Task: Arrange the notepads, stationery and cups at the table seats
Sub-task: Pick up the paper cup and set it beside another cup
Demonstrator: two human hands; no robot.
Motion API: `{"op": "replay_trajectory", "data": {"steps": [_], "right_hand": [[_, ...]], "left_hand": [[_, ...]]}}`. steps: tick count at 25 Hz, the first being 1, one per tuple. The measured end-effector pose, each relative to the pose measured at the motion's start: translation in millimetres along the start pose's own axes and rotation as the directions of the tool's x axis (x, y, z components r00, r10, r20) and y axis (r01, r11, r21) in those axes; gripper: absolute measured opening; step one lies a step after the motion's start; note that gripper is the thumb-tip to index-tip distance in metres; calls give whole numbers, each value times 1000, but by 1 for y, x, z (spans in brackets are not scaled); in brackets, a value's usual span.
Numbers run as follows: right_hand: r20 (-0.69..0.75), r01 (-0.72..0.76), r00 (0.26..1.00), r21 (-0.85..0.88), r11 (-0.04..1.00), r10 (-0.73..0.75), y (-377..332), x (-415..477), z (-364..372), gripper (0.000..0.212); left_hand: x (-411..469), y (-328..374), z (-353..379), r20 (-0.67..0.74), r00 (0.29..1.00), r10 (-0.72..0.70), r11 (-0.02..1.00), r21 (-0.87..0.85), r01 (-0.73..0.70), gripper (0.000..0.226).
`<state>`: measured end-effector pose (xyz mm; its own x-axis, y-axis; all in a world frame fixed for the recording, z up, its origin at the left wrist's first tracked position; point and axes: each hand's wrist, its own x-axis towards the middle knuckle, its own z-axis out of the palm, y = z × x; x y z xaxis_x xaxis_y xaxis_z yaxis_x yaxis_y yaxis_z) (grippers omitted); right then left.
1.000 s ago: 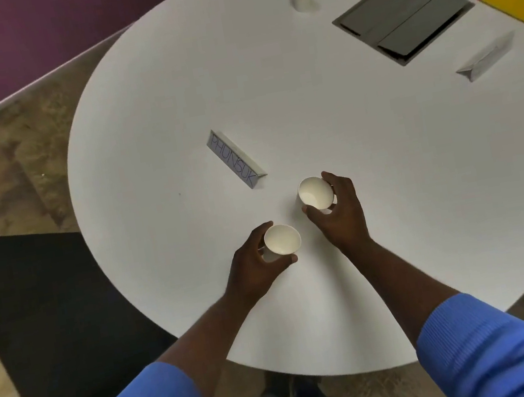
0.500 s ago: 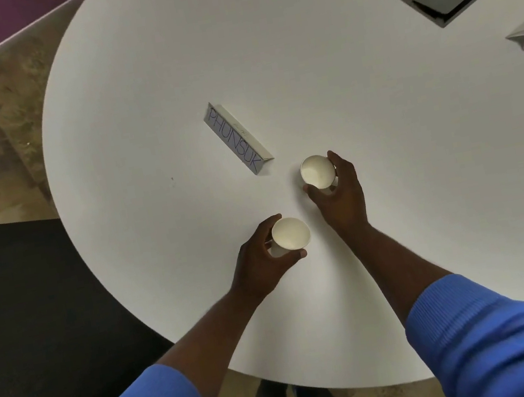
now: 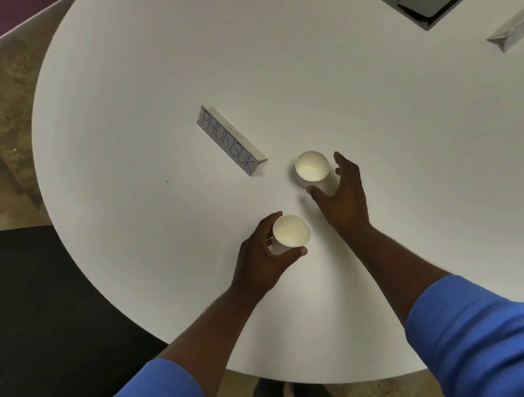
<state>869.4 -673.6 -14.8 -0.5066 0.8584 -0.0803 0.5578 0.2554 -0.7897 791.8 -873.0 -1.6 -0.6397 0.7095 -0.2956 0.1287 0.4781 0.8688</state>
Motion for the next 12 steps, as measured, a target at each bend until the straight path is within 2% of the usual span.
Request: {"op": "replay_trajectory", "data": {"steps": [7,12], "right_hand": [[-61,90,995,235,968,-77,-47,-78,-46,59],[-63,143,990,306,941,-129,-78,-121,-91,59]], "left_hand": [[-13,47,-13,23,997,74,997,-26,-73,89],[-32,98,-6,69,980,186,980,-81,-180,80]]}}
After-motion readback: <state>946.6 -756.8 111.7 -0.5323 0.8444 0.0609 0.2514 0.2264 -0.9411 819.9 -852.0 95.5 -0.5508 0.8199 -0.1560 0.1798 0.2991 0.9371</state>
